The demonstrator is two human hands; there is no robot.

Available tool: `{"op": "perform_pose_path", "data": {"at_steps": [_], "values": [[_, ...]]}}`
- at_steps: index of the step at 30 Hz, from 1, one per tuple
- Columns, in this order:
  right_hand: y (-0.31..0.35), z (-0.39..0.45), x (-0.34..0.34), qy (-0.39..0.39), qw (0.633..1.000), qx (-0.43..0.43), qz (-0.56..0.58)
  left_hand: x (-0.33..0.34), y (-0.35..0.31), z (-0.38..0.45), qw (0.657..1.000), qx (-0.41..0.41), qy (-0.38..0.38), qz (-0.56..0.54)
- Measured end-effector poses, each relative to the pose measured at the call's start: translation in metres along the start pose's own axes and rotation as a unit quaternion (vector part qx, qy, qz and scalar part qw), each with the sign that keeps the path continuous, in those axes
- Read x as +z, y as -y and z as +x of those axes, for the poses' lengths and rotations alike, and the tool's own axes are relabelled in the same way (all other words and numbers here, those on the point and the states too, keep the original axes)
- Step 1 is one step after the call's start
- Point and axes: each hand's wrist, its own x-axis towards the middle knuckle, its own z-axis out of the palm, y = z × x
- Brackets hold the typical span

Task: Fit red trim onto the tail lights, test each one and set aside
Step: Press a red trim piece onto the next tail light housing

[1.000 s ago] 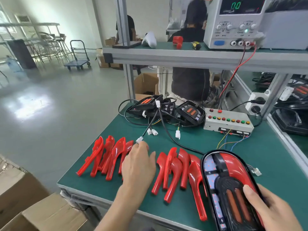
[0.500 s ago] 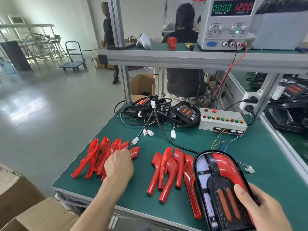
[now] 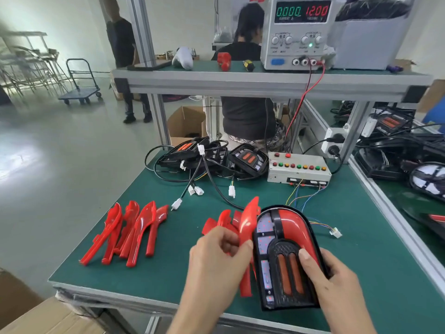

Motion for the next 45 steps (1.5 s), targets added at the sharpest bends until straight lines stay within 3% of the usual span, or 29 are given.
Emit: {"op": "perform_pose_path", "data": {"at_steps": [12,26,34,40,45], "values": [[0.002,-0.011,0.006,-0.027,0.998,-0.002,0.048,0.040,-0.005,-0.031,0.976,0.175,-0.050,0.123],[0.004,-0.014,0.002,-0.010,1.000,0.001,0.020,0.035,-0.011,-0.028,0.947,0.241,-0.031,0.210],[0.008,-0.016,-0.001,-0.001,1.000,0.000,-0.005,0.036,-0.006,-0.024,0.942,0.275,-0.029,0.191],[0.007,-0.015,-0.004,0.006,1.000,0.003,-0.003,0.039,0.006,-0.019,0.959,0.252,-0.006,0.132],[0.005,-0.013,-0.002,0.027,1.000,0.002,0.010,0.044,0.013,-0.011,0.991,0.119,0.038,-0.047]]}}
